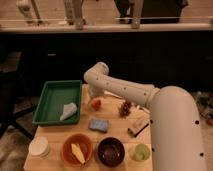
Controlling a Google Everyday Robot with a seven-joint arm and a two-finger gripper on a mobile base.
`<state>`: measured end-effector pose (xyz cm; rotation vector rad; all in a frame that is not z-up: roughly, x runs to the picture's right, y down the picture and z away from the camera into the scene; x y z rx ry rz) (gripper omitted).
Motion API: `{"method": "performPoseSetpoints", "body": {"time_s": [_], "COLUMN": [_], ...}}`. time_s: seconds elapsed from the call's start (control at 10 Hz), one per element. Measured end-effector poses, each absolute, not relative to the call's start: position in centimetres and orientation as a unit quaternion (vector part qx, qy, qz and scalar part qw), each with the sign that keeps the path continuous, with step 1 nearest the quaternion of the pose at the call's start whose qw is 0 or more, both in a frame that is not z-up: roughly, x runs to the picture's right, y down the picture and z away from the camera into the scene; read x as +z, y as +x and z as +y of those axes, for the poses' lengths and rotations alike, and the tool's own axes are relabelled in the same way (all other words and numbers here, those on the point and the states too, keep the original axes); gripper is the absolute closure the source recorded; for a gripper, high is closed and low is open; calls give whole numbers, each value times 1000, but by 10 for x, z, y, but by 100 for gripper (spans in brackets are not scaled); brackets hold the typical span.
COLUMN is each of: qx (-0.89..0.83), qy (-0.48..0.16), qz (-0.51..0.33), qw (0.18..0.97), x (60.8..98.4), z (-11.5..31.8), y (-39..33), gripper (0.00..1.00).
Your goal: Place apple in purple bowl
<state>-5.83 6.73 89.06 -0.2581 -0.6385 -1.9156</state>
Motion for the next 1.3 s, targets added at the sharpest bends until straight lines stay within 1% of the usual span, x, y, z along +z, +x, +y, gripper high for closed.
{"method": "performPoseSetpoints", "body": {"time_s": [0.5, 1.0, 1.3], "qx": [-807, -808, -798], "qy": [-95, -95, -110], "qz": [-279, -275, -258], "qw": [512, 512, 533], "x": [906, 904, 905], "z": [68, 69, 75], "y": [-74, -74, -51], "gripper": [20, 20, 20]}}
